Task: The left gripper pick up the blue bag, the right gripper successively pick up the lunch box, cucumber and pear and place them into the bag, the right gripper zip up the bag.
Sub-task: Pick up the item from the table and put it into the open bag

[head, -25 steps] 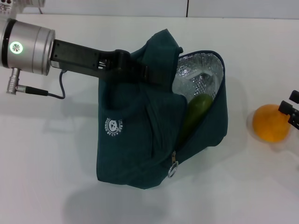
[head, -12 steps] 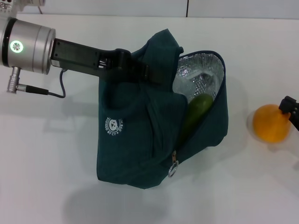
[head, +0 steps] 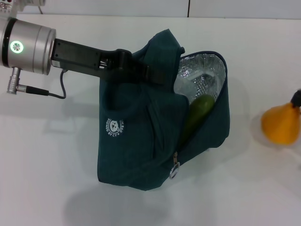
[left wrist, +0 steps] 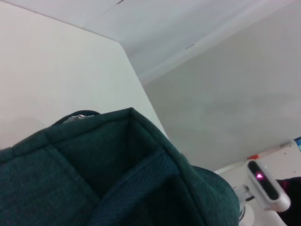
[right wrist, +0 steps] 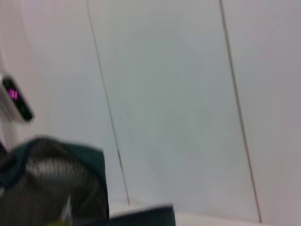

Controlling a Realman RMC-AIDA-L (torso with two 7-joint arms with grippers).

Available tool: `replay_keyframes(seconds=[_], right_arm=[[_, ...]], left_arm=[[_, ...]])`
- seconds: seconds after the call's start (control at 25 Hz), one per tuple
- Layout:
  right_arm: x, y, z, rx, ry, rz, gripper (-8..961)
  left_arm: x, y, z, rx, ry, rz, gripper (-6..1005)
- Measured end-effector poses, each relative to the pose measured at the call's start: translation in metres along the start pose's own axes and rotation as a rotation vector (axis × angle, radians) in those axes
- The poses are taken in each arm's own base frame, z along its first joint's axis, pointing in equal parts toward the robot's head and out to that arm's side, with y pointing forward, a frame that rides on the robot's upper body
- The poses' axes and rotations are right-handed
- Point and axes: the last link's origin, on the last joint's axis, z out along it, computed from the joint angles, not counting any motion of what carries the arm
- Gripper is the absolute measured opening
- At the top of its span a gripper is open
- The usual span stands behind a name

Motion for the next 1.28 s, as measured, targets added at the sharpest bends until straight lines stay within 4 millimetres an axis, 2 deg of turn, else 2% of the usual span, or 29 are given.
replay_keyframes(seconds=[0.24, 0.4, 0.6, 0.84, 1.08, 1.28], right_arm=[[-0.024, -0.002, -0.011, -0.021, -0.14, 0.056, 40], [-0.044, -0.007, -0.003, -0.047, -0.229, 0.122, 40], [-0.068, -0.008, 0.028, -0.146, -0.285, 0.196, 39], [-0.086, 0.013, 0.084, -0.352, -0.281, 0.253, 39], [-0.087, 0.04, 0.126, -0.502, -0.221, 0.305, 43], [-0.084, 0.054, 0.143, -0.566, -0.168, 0.334, 64]], left_arm=[[0.0, 0.0, 0.001, -0.002, 0.0, -0.002, 56], [-0.001, 0.0, 0.0, -0.002, 0.001, -0.003, 56], [-0.001, -0.001, -0.001, -0.003, 0.006, -0.005, 57], [0.0, 0.0, -0.001, -0.004, 0.01, -0.003, 57], [0.002, 0.0, 0.0, -0.001, 0.011, 0.003, 57], [0.002, 0.0, -0.001, -0.001, 0.015, 0.011, 57]])
